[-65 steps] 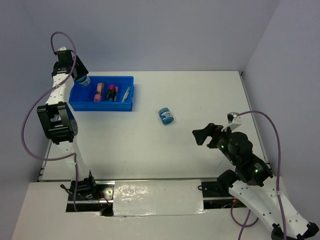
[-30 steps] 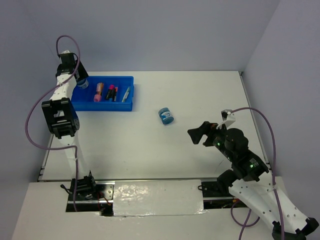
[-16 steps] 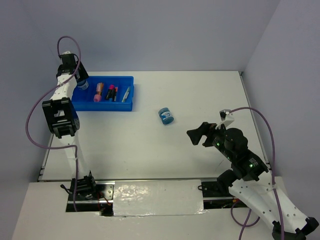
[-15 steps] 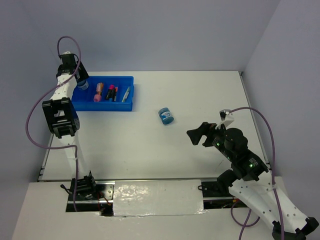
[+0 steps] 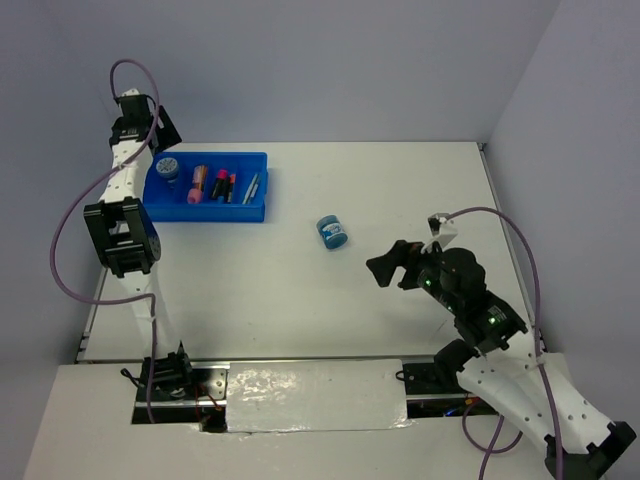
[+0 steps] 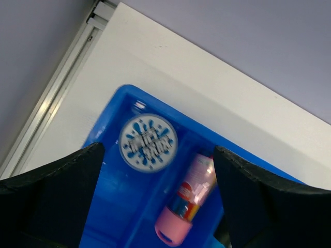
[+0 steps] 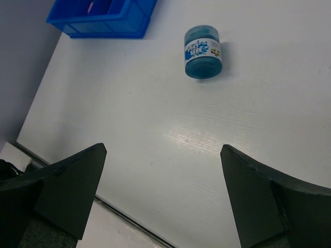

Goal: Sort the stationery into containers
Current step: Place the stationery in the storage box, then pick up the stationery from the center of the board.

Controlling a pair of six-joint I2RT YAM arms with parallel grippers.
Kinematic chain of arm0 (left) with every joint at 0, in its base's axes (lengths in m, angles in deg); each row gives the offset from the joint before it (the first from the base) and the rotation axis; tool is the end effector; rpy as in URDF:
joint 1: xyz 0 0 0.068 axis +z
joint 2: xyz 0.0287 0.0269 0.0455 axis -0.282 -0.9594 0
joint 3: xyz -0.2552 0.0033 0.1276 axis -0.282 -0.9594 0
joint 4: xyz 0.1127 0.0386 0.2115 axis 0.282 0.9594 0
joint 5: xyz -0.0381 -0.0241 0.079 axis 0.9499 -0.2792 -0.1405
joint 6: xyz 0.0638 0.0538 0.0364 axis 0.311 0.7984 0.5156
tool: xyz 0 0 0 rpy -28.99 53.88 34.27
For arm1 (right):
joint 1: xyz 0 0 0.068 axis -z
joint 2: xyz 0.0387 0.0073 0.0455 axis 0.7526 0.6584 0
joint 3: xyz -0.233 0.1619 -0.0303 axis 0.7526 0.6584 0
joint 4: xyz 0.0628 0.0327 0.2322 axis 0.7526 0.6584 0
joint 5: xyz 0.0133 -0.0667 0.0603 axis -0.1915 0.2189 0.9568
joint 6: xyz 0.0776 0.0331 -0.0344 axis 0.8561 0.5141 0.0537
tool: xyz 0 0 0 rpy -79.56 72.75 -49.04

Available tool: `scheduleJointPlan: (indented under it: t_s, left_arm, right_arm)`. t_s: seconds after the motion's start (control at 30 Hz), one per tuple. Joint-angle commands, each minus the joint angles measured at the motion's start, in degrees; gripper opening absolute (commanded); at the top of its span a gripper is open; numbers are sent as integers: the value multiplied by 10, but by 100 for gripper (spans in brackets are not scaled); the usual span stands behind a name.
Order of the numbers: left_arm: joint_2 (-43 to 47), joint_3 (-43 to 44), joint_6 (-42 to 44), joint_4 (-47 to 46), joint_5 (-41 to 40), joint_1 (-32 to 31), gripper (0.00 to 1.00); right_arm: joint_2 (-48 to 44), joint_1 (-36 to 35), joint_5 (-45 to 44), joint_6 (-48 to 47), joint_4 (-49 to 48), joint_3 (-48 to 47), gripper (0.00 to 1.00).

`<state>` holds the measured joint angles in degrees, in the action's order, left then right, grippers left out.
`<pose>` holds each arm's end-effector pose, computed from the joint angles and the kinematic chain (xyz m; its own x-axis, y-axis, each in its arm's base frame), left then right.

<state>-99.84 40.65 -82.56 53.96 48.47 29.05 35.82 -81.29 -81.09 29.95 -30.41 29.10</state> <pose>0.5346 0.1349 0.2787 -0.3378 -0.4454 -0.8292 -0.5229 0.8213 -0.2281 0.1233 0.0757 0.2863 -0.4749 0.2830 -0.8333 -0.3193 0.8269 0.4628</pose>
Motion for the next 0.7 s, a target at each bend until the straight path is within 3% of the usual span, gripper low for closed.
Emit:
scheduleJointPlan:
  t_s: [0.0,0.17,0.27,0.4,0.57,0.67]
  left_arm:
    - [82,71,-25,49,0,-33,99]
    - [189,56,-97,133,41,-51,99]
    - [298,-48,-116,142,99,-51,99]
    - [519,-322,-88,60,162,-56,99]
    - [669,-534,-23,55,154,-62,99]
    - [754,-654,-25,11,137,-76,99]
  right_arm:
    - [50,2,30,-24,-63,-2,100]
    - [215,2,31,-73,-90,-50,100]
    - [307,1,29,-126,-98,-105,100]
    - [498,1,-12,-194,-53,-209,100]
    - [595,1,-16,-213,-75,-271,100]
    - [650,2,-23,-216,-76,-303,100]
